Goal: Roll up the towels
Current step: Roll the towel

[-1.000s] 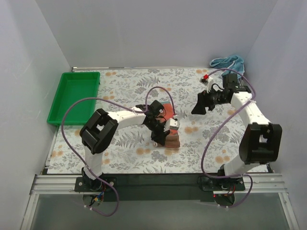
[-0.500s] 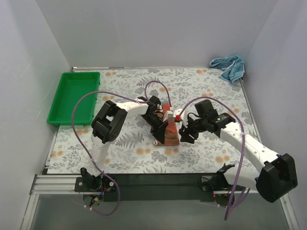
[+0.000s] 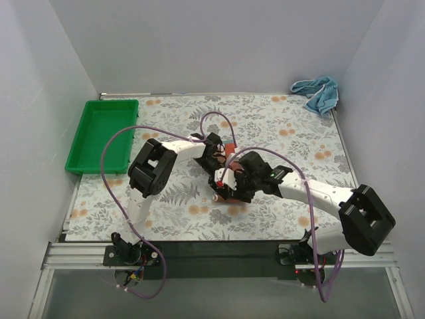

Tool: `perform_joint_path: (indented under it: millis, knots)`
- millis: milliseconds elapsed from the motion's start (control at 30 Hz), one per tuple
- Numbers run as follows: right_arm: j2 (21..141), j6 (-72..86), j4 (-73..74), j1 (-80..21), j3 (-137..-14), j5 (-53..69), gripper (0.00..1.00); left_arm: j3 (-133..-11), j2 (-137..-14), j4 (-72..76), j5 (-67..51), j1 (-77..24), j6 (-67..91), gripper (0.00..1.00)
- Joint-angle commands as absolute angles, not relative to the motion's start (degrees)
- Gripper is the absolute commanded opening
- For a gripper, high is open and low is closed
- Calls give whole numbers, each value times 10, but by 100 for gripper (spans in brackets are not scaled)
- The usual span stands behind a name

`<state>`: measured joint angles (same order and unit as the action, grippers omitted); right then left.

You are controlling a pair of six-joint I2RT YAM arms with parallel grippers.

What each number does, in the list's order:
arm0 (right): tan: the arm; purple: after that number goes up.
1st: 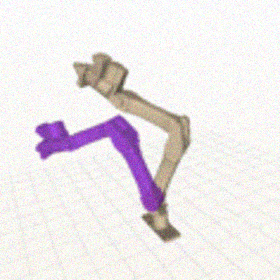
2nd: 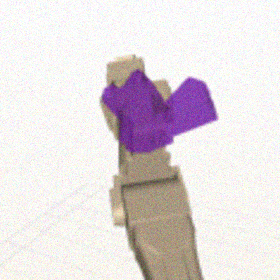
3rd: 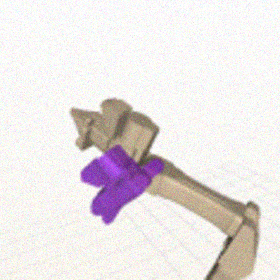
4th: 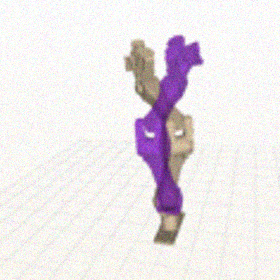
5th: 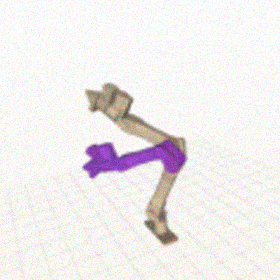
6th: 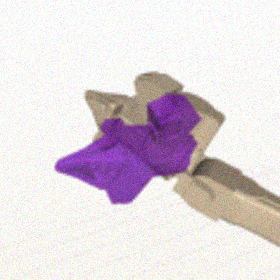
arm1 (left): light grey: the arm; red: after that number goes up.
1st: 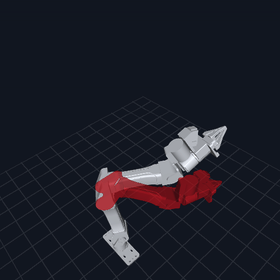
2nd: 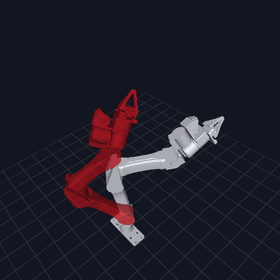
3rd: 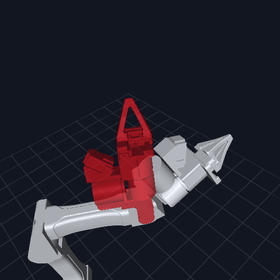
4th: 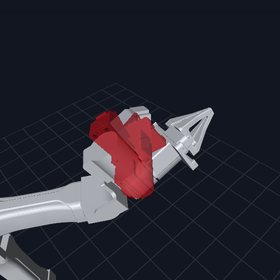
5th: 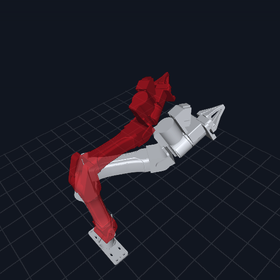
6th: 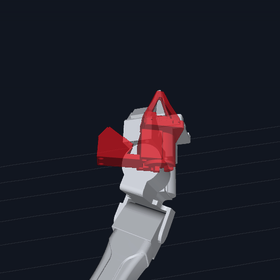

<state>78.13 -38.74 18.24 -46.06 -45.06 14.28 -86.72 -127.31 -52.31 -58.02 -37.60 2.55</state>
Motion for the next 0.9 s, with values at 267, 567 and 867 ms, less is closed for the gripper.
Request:
perform_joint_path:
  millis: [267,567,867]
  knots:
    - [840,-413,136,-478,-415,140,28,-842,-1270,-498,-489,-361,19,13]
    - [849,-409,233,-442,-450,273,1,-778,-1143,-447,-539,-313,46,50]
    - [917,-374,349,-375,-525,449,1,-662,-977,-352,-510,-208,78,53]
